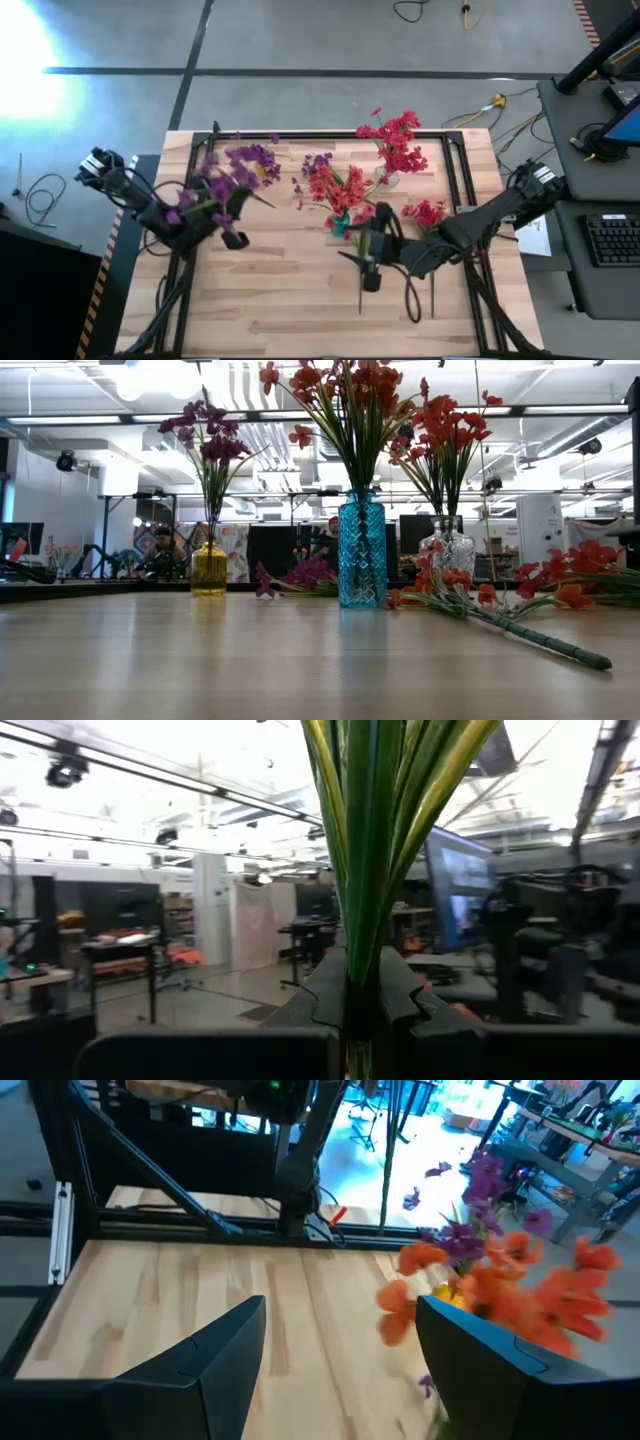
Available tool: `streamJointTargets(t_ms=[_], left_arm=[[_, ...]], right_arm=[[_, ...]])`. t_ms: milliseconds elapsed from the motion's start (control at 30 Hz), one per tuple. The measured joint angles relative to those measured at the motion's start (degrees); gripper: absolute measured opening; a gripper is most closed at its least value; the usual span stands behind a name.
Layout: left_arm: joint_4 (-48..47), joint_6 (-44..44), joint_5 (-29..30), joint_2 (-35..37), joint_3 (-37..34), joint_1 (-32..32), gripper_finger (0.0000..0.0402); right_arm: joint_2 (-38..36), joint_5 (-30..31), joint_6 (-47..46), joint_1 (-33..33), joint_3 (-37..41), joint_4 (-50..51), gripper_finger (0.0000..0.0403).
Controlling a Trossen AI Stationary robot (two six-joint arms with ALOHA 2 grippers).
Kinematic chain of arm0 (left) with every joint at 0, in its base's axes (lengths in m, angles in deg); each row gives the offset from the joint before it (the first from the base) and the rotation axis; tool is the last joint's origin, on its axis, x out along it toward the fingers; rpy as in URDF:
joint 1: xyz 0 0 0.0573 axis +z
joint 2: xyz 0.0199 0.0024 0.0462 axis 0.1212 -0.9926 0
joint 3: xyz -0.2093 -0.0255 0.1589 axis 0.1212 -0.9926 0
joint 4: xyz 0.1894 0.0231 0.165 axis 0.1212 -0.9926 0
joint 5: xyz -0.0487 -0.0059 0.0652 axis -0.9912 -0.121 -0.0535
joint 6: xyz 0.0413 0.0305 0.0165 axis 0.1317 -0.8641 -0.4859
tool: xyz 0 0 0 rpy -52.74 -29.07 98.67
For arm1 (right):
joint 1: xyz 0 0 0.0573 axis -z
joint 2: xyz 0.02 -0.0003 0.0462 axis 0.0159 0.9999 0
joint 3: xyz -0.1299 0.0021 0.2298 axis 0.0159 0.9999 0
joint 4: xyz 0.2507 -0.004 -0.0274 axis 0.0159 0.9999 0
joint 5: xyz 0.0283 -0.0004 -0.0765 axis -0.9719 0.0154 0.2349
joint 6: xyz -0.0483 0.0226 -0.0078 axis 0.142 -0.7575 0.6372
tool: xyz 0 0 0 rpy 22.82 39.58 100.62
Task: Sort flowers into vase by color
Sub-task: Put the bottom violet flowers into the yellow vase
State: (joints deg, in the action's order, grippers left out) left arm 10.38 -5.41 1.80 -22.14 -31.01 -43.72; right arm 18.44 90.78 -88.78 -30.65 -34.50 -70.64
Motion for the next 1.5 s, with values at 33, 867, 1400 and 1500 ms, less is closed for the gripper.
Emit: streamJointTargets(t_ms=[33,867,1400,1500], left_arm=[[-0.15,-0.75,0.04,1.17,-0.46,0.29,0.0000],[-21.94,-5.24,-2.81,15.94,6.90,20.47,0.0000],[-34.96,-4.20,-6.24,21.69,12.24,32.10,0.0000],[-37.53,-2.98,-7.22,22.92,12.21,34.52,0.0000]], right_arm=[[-0.87,-0.13,-0.03,0.00,0.00,1.36,0.0251],[-12.99,-0.11,7.53,3.28,0.00,8.77,0.0244],[-12.84,-0.11,5.49,4.28,0.00,9.51,0.0244],[-12.83,-0.11,5.21,4.28,0.00,9.20,0.0244]])
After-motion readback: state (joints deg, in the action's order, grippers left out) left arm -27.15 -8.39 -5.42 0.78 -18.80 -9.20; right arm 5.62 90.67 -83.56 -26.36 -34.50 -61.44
